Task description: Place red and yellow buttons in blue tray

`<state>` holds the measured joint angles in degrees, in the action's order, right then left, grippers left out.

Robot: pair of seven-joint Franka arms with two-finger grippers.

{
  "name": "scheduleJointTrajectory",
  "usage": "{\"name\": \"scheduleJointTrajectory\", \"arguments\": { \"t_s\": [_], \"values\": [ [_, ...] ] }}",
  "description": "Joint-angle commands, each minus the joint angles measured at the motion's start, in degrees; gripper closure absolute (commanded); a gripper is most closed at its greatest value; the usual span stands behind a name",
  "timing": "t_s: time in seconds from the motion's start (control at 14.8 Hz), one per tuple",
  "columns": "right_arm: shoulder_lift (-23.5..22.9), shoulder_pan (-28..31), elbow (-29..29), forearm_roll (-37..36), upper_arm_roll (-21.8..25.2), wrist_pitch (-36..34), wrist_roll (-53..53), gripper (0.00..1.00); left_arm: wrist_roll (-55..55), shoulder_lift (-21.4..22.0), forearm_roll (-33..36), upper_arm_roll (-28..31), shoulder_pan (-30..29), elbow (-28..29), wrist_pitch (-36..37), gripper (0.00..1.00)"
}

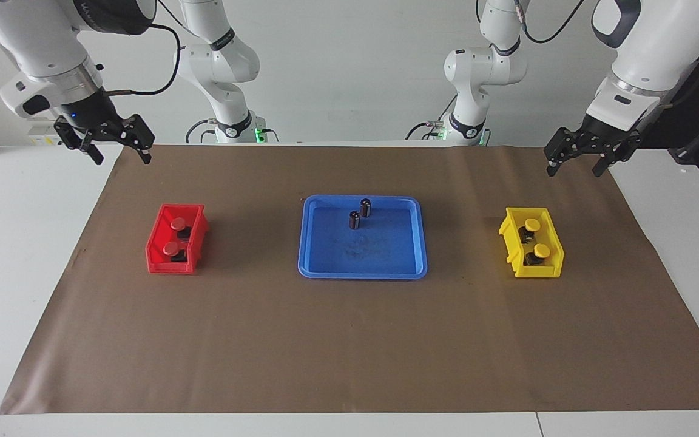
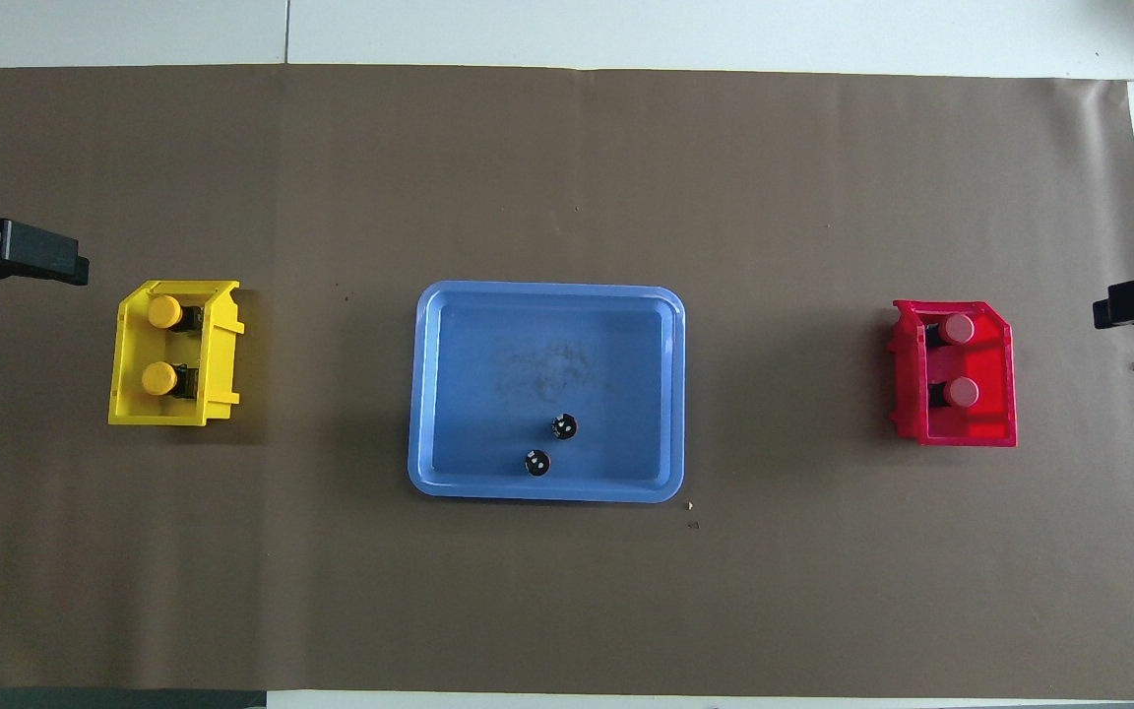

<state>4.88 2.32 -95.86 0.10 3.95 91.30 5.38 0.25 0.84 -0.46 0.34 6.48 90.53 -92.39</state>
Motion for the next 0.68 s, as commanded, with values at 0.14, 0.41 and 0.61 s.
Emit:
{"name": "scheduleJointTrajectory", "arguments": {
  "t_s": [0.14,0.41,0.61],
  "values": [
    [-0.3,0.1,0.5,-0.8,-0.6,0.3,1.0,0.0,0.8,1.9,0.1,0.2,0.0,2.0,0.2,0.0],
    [0.0,0.6,-0.2,-0.6,-0.5,1.0,0.7,0.0,0.8,1.9,0.1,0.2,0.0,2.0,0.2,0.0],
    [0.1,1.0,-0.4,-0.6,-0.4,0.9,1.1,0.0,0.8,1.9,0.2,0.2,0.0,2.0,0.2,0.0]
  ]
}}
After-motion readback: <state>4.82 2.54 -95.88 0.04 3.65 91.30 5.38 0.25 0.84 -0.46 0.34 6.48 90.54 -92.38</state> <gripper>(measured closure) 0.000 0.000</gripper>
